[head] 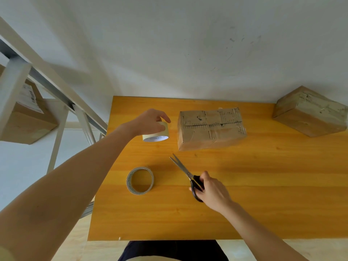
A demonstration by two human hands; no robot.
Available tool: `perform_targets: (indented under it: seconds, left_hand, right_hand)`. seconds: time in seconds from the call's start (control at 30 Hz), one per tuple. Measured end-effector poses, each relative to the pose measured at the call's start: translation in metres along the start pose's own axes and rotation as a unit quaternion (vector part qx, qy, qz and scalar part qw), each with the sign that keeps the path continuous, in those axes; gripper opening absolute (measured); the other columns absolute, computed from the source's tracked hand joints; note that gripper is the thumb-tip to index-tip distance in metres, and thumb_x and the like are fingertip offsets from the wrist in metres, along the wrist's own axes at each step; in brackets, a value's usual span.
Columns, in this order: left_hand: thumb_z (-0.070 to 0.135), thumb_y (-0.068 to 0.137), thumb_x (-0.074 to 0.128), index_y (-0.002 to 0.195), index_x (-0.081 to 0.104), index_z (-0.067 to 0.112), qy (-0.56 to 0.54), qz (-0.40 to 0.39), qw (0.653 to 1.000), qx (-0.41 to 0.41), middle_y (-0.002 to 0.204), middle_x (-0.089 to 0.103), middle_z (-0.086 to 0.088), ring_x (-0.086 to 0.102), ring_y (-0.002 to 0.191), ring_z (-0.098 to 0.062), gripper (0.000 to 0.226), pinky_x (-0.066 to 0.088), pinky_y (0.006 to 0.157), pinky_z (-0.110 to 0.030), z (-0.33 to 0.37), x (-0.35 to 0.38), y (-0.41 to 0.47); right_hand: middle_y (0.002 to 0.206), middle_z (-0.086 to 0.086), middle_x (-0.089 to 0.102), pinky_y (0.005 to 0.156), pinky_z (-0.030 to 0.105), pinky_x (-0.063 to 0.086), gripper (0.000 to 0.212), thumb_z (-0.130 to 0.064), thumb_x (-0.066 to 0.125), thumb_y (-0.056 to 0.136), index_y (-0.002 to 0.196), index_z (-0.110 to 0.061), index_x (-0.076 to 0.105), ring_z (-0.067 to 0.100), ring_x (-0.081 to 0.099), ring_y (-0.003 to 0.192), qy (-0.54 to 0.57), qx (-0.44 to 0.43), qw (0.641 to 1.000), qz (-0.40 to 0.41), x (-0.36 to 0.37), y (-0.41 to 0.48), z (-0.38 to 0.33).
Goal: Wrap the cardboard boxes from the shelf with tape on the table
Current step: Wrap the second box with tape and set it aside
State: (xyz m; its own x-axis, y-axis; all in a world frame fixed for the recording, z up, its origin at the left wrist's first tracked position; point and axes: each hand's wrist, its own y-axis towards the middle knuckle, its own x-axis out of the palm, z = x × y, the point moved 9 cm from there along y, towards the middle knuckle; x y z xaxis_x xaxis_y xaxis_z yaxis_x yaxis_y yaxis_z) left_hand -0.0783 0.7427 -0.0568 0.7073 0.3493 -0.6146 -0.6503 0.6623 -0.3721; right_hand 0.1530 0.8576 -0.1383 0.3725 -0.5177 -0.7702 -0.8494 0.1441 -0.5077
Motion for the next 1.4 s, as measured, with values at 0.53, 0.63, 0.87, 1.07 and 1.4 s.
perform_targets:
  seconds: [0.53,0.63,0.87,1.07,1.4]
  left_hand:
    - [0.009,0.082,0.056,0.100,0.069,0.021,0.001,-0.023,1.000,-0.010,0.087,0.062,0.001,0.055,0.077,-0.016,0.025,0.039,0.059,-0.020,0.001,-0.001,0.005]
    - [0.009,0.082,0.056,0.100,0.069,0.021,0.010,-0.027,0.999,-0.013,0.094,0.064,-0.003,0.057,0.084,-0.019,0.025,0.042,0.061,-0.021,-0.001,0.000,0.007]
    - [0.009,0.083,0.055,0.103,0.070,0.018,0.031,-0.033,0.999,-0.025,0.099,0.060,0.001,0.055,0.092,-0.018,0.027,0.041,0.063,-0.019,-0.004,0.001,0.012]
    - [0.008,0.079,0.055,0.105,0.067,0.017,0.091,-0.049,0.993,-0.063,0.102,0.062,-0.004,0.057,0.094,-0.021,0.031,0.046,0.069,-0.024,-0.023,0.003,0.010]
    - [0.008,0.083,0.055,0.104,0.065,0.016,0.044,-0.026,0.996,-0.072,0.085,0.061,-0.003,0.053,0.069,-0.011,0.025,0.039,0.054,-0.019,-0.034,0.001,-0.006]
  right_hand:
    - [0.063,0.002,0.057,0.042,0.029,0.050,0.061,-0.058,0.064,0.080,0.100,-0.001,0.055,0.010,0.058,0.059,0.481,0.093,0.870,-0.052,-0.024,0.029,-0.062]
    - [0.063,0.003,0.058,0.039,0.026,0.046,0.060,-0.058,0.062,0.082,0.097,0.000,0.055,0.011,0.057,0.056,0.477,0.087,0.874,-0.032,-0.033,0.038,-0.066]
    - [0.052,0.005,0.056,0.040,0.015,0.034,0.047,-0.050,0.066,0.083,0.070,-0.007,0.049,0.009,0.049,0.040,0.443,0.056,0.894,0.026,-0.041,0.044,-0.061]
    - [0.051,0.004,0.060,0.058,0.030,0.051,0.044,-0.046,0.071,0.081,0.069,-0.006,0.056,0.014,0.057,0.044,0.401,0.049,0.913,0.058,-0.044,0.045,-0.054]
    - [0.068,-0.003,0.055,0.049,0.025,0.039,0.053,-0.064,0.061,0.080,0.087,-0.013,0.048,0.015,0.055,0.058,0.190,0.110,0.975,0.020,-0.015,0.045,-0.027]
